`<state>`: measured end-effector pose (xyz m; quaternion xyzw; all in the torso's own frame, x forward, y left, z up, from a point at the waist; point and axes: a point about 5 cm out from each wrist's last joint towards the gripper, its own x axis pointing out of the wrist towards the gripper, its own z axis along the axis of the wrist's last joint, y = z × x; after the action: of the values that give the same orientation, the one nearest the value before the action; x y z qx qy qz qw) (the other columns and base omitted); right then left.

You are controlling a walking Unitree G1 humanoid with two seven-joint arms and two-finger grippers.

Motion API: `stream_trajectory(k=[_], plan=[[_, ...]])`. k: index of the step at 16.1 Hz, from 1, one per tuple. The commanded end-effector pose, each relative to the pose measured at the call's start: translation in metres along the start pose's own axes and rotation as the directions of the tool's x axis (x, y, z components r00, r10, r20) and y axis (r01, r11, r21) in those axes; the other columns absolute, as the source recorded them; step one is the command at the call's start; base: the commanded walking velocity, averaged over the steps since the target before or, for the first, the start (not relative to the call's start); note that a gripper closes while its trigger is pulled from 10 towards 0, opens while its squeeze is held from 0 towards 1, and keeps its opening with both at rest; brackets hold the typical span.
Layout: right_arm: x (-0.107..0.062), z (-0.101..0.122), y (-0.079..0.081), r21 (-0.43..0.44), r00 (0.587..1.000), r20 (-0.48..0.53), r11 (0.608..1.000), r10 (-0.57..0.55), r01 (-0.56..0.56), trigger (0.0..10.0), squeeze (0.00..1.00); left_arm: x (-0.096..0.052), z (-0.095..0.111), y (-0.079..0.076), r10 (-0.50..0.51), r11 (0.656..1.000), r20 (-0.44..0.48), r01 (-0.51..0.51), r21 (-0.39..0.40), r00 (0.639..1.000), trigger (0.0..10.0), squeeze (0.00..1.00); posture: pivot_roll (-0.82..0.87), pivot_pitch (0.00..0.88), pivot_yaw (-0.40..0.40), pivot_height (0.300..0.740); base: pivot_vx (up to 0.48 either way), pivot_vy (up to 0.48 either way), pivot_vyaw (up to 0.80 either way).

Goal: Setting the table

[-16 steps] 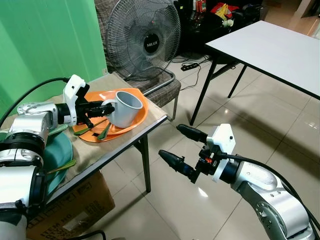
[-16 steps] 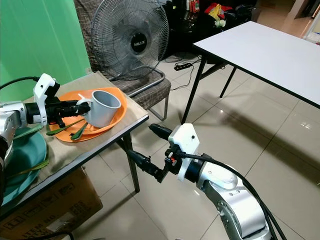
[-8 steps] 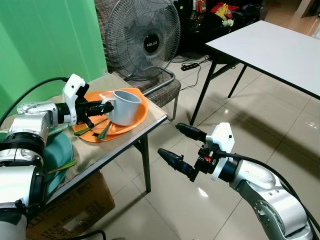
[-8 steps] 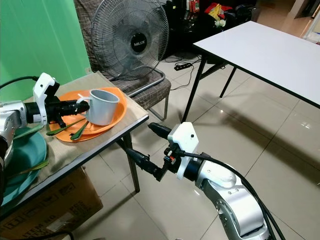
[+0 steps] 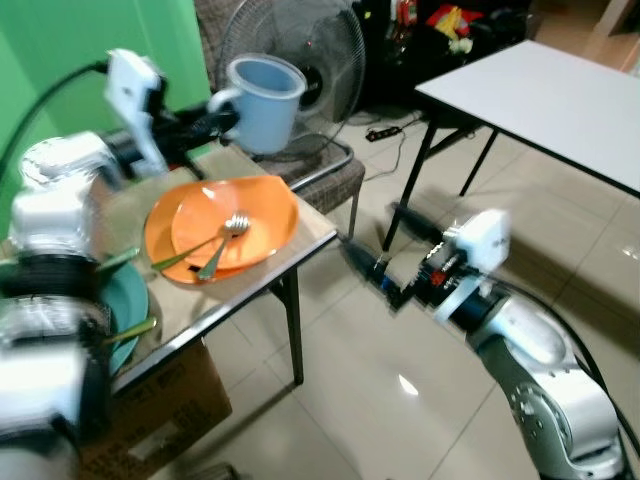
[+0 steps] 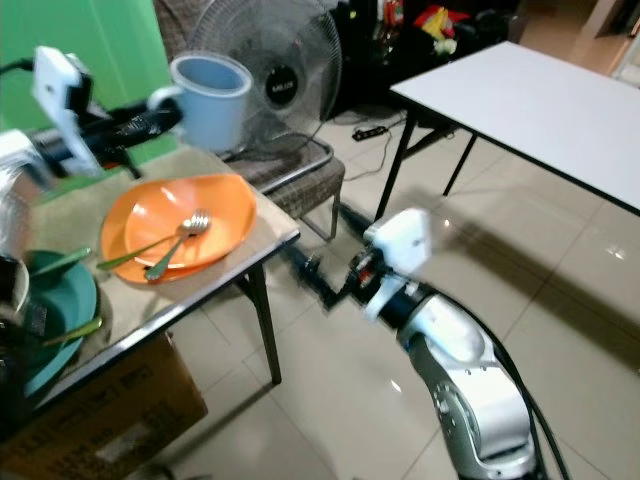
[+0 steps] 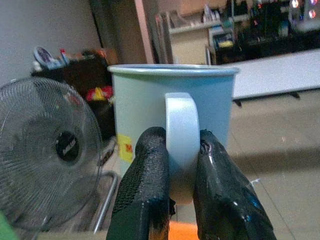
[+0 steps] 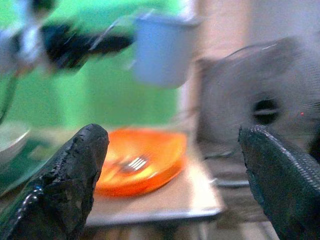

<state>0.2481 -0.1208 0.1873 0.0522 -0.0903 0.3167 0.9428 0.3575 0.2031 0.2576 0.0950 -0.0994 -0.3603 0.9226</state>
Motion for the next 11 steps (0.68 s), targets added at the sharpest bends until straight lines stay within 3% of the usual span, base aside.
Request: stream_trajectory(k=[1, 2, 3, 4, 5, 7, 9, 11], plan=[[-0.001, 0.014, -0.010, -0.022, 0.993, 0.073, 0.996, -0.090, 0.092, 10.0, 0.00, 0.003, 0.009, -0.006, 0.060, 0.998, 0.049, -0.061, 0.020, 0.997, 0.0, 0.00, 0.01, 0.000, -0.014, 0.740, 0.000, 0.000, 0.00], [-0.003, 0.017, -0.018, -0.001, 0.975, 0.106, 0.981, -0.194, 0.195, 10.0, 0.00, 0.008, 0.009, -0.020, 0.143, 0.990, 0.098, -0.144, 0.006, 0.985, 0.0, 0.00, 0.01, 0.000, -0.020, 0.740, 0.000, 0.000, 0.00], [-0.006, 0.017, -0.024, 0.011, 0.958, 0.117, 0.965, -0.263, 0.264, 10.0, 0.00, 0.010, 0.007, -0.033, 0.197, 0.980, 0.111, -0.198, -0.005, 0.974, 3.3, 0.00, 0.01, 0.000, -0.028, 0.740, 0.000, 0.000, 0.00], [-0.010, 0.015, -0.027, 0.033, 0.938, 0.115, 0.945, -0.327, 0.325, 10.0, 0.00, 0.011, 0.002, -0.051, 0.257, 0.966, 0.129, -0.256, -0.027, 0.958, 4.9, 0.00, 0.01, 0.000, -0.034, 0.740, 0.000, 0.000, 0.00], [-0.013, 0.009, -0.028, 0.038, 0.930, 0.088, 0.934, -0.358, 0.356, 10.0, 0.00, 0.007, -0.005, -0.062, 0.316, 0.949, 0.129, -0.311, -0.058, 0.940, 10.0, 0.00, 0.01, 0.000, -0.035, 0.740, 0.000, 0.000, 0.00], [-0.016, -0.003, -0.026, -0.015, 0.917, 0.034, 0.917, -0.398, 0.399, 10.0, 0.00, -0.002, -0.019, -0.078, 0.397, 0.917, 0.094, -0.390, -0.078, 0.913, 10.0, 0.00, 0.01, 0.000, -0.042, 0.740, 0.000, 0.000, 0.00], [-0.021, -0.022, -0.019, -0.020, 0.904, -0.081, 0.907, -0.420, 0.420, 10.0, 0.00, -0.012, -0.029, -0.093, 0.444, 0.891, 0.090, -0.427, -0.156, 0.892, 10.0, 0.00, 0.00, 0.000, -0.048, 0.740, 0.000, 0.000, 0.00], [-0.021, -0.030, -0.013, -0.062, 0.903, -0.125, 0.911, -0.412, 0.407, 10.0, 0.00, -0.016, -0.034, -0.100, 0.432, 0.896, 0.066, -0.420, -0.142, 0.899, 10.0, 0.00, -0.01, 0.000, -0.040, 0.740, 0.000, 0.000, 0.00]])
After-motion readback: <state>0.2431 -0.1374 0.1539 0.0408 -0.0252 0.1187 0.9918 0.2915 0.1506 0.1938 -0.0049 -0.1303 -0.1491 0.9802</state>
